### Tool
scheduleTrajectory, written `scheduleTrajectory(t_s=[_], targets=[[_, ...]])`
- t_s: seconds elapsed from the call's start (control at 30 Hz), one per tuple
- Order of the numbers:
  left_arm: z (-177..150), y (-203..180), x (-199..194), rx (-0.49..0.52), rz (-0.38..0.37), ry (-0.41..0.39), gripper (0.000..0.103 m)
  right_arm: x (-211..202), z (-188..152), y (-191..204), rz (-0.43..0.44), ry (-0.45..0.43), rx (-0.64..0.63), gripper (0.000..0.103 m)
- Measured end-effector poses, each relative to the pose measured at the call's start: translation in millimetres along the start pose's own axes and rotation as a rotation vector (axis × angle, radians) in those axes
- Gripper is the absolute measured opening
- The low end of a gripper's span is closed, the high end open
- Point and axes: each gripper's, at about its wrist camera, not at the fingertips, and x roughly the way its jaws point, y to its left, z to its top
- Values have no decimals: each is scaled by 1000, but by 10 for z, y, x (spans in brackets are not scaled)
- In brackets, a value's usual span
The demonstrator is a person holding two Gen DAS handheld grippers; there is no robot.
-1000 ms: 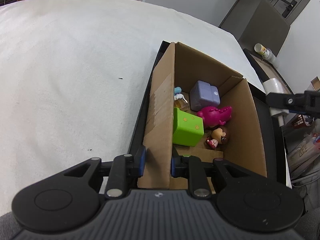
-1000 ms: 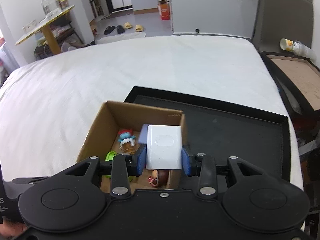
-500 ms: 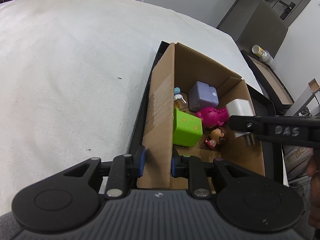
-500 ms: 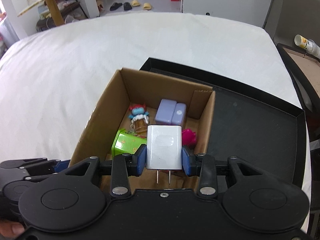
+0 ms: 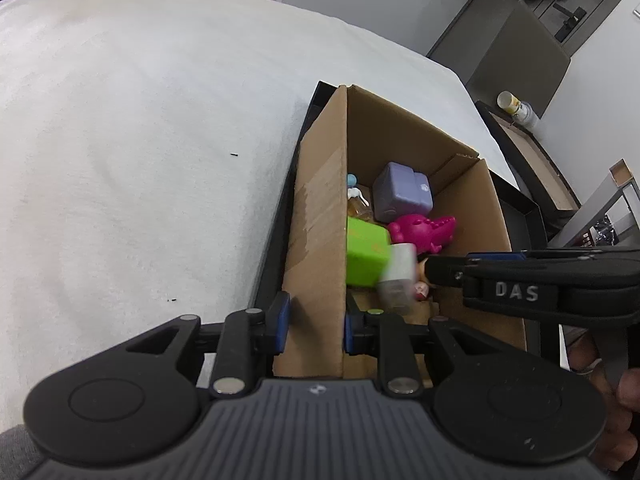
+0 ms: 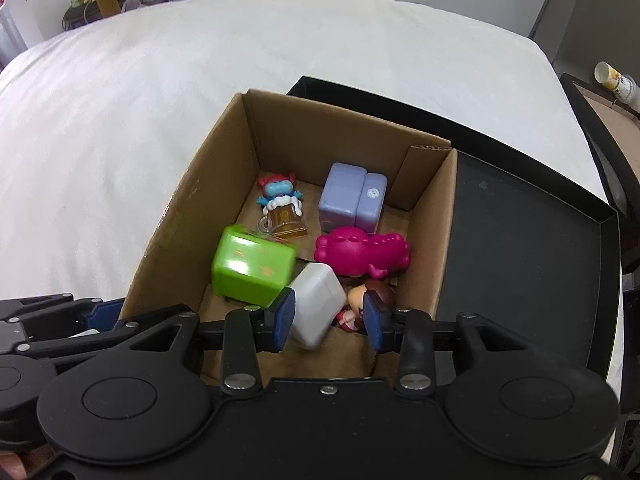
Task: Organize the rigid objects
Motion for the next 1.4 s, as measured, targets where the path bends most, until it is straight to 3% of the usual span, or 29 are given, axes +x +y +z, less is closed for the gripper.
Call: scheduleTrajectory(t_s=[0.67, 0.87, 1.0, 1.1, 1.27, 1.4], targets=[[129, -124, -160, 7, 37, 2, 23, -796, -213, -778, 75, -160, 270, 43], [177, -187, -412, 20, 48, -21, 23, -895, -302, -841, 96, -183, 302, 57], [197, -268, -577, 31, 43, -22, 23, -1010, -351, -868, 102, -207, 323, 77], [198, -355, -688, 54, 46, -22, 24, -1111, -384, -870, 96, -231, 324, 83], [184, -538, -911, 97, 41, -56, 36, -1277, -478, -927, 106, -259, 345, 90], [131, -688, -1100, 125, 40, -85, 52, -1414, -561, -970, 102, -283, 350, 99]])
